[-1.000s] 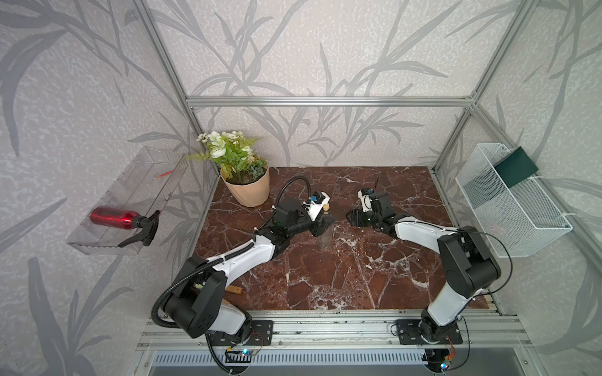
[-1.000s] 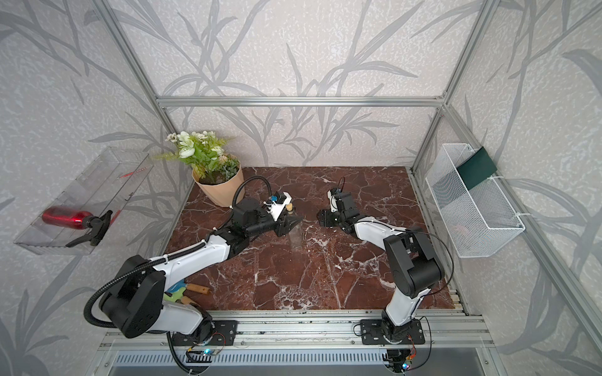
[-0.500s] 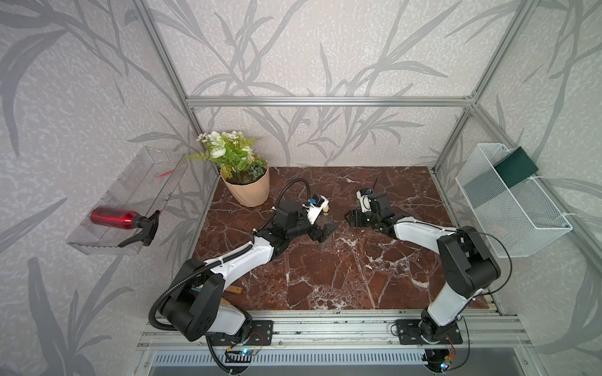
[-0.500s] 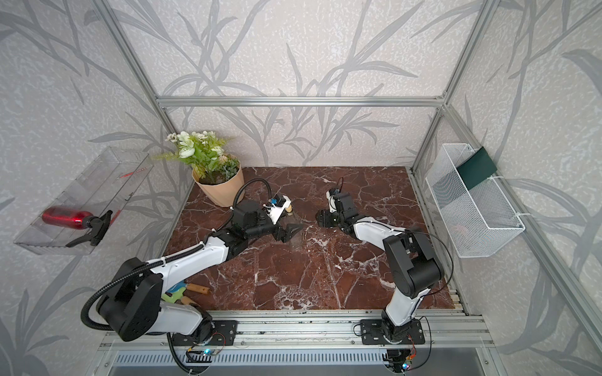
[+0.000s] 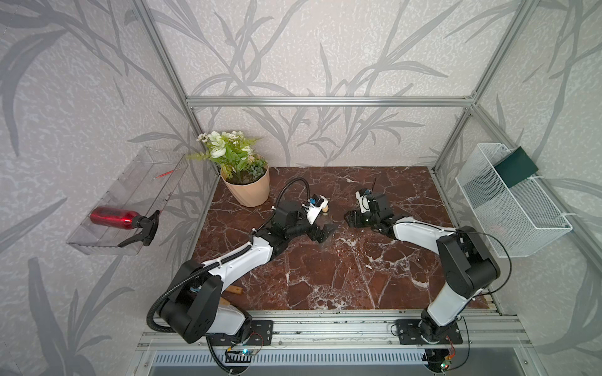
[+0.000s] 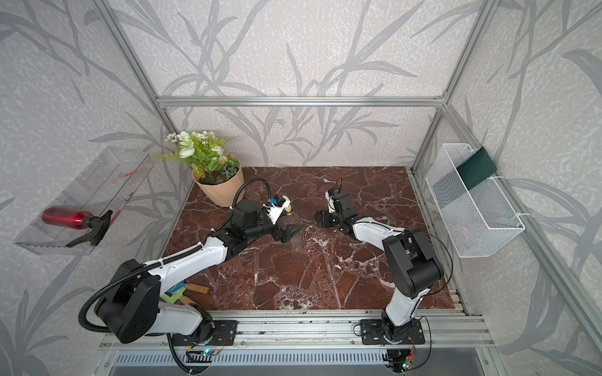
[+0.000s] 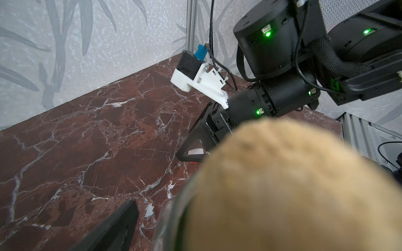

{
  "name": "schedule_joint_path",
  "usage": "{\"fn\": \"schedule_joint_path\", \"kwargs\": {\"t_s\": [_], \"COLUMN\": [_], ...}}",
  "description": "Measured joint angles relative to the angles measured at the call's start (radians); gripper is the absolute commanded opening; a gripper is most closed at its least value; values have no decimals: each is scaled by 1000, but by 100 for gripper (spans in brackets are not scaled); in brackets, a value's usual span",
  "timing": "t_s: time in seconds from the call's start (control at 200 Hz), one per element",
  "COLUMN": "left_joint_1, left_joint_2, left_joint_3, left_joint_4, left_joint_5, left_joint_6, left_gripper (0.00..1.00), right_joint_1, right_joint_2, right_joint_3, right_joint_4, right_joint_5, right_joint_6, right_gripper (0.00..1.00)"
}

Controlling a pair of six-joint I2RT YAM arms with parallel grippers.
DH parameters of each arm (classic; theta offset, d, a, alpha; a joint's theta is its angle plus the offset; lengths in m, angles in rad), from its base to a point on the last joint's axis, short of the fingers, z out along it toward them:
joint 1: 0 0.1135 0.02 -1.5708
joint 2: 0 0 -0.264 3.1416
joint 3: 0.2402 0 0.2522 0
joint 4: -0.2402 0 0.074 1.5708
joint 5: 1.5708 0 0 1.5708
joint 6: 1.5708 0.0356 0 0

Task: Remove the label from the bottle
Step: Place the bottle at the center of the board.

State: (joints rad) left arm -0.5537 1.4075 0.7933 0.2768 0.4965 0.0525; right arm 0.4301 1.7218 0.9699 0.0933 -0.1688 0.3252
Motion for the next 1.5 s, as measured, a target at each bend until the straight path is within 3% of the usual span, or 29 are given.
{"fn": "schedule_joint_path", "kwargs": {"t_s": [0.3, 0.335, 1.5], "left_joint_1": [6, 6, 11], "left_joint_2": [-6, -6, -21], "left_joint_3": [19, 21, 69], "left_joint_4": [-42, -47, -156], "left_joint_5": [-23, -25, -61], "left_joint_6": [5, 6, 25], "left_gripper": [95, 99, 99], "right_joint_1": [4, 4, 63], "right_joint_2": [0, 0, -42], "right_joint_3": [13, 15, 17], "right_joint_4": [2, 3, 32], "right_joint_5": [3, 3, -45], "right_joint_6": [0, 0, -10], "right_gripper": [75, 75, 75]}}
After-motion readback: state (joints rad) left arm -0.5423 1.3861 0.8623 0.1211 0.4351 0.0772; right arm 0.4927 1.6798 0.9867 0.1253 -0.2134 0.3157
